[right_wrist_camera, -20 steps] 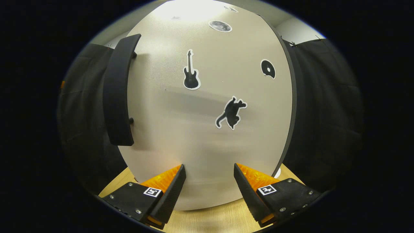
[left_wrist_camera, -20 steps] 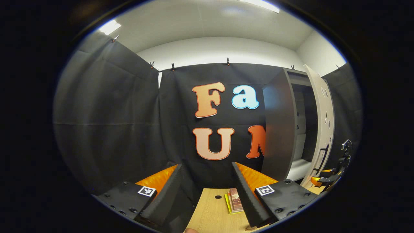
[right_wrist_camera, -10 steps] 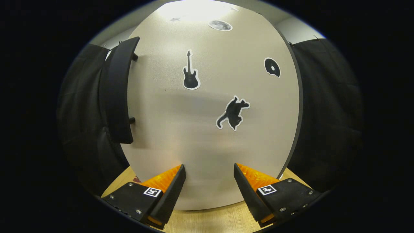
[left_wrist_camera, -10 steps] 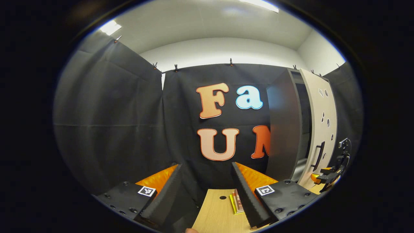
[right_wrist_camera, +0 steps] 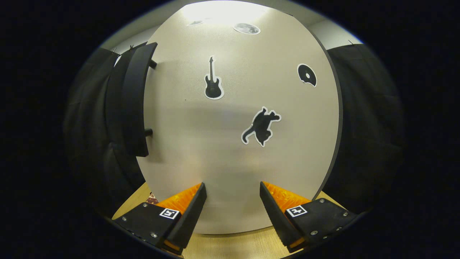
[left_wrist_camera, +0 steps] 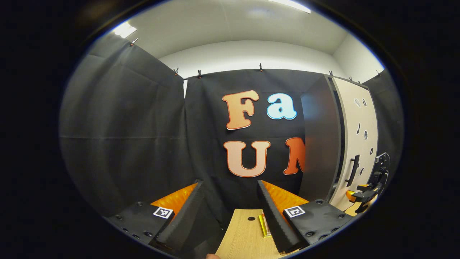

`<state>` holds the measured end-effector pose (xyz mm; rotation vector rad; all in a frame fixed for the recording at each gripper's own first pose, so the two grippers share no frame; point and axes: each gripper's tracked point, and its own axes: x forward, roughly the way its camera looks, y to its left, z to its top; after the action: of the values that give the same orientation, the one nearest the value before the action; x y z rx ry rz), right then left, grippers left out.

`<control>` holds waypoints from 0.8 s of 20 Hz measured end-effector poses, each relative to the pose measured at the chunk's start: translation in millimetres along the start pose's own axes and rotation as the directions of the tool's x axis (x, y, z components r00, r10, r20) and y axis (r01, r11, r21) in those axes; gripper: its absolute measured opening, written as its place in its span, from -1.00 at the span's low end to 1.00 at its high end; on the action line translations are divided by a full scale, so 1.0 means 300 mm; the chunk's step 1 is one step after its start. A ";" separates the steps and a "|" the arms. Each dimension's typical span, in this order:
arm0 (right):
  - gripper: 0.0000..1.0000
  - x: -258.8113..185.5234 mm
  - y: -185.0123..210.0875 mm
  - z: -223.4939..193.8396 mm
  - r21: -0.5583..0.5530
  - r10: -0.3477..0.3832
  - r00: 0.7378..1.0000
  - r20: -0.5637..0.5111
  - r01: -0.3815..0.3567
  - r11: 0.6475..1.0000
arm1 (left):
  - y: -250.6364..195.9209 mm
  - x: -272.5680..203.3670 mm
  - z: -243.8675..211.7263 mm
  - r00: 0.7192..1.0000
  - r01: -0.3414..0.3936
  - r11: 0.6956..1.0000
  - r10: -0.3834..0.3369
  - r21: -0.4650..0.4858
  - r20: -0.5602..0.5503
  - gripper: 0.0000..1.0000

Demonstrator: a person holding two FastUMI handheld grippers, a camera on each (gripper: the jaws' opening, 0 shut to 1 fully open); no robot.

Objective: Open the cabinet door with the right hand, grasp the bottle in the cabinet with the left hand and place it on the coaster, then close the cabinet door with the right hand.

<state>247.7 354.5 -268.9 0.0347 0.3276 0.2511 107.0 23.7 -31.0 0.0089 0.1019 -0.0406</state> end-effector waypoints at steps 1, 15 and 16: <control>0.85 0.003 0.000 -0.004 -0.007 0.000 1.000 -0.004 0.000 1.000 | 0.002 -0.002 -0.001 1.000 -0.001 1.000 0.001 0.004 0.000 0.94; 0.86 0.017 0.000 -0.004 -0.041 0.012 1.000 -0.004 -0.013 0.999 | 0.010 0.008 -0.006 1.000 -0.013 1.000 0.013 0.008 -0.008 0.94; 0.85 0.017 -0.001 -0.003 -0.041 0.013 1.000 -0.006 -0.013 0.999 | 0.007 0.007 -0.004 1.000 -0.012 1.000 0.012 0.007 -0.008 0.94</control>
<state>252.0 355.6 -271.5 -0.0039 0.3281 0.2709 109.2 25.7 -32.4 0.0170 0.1102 -0.0288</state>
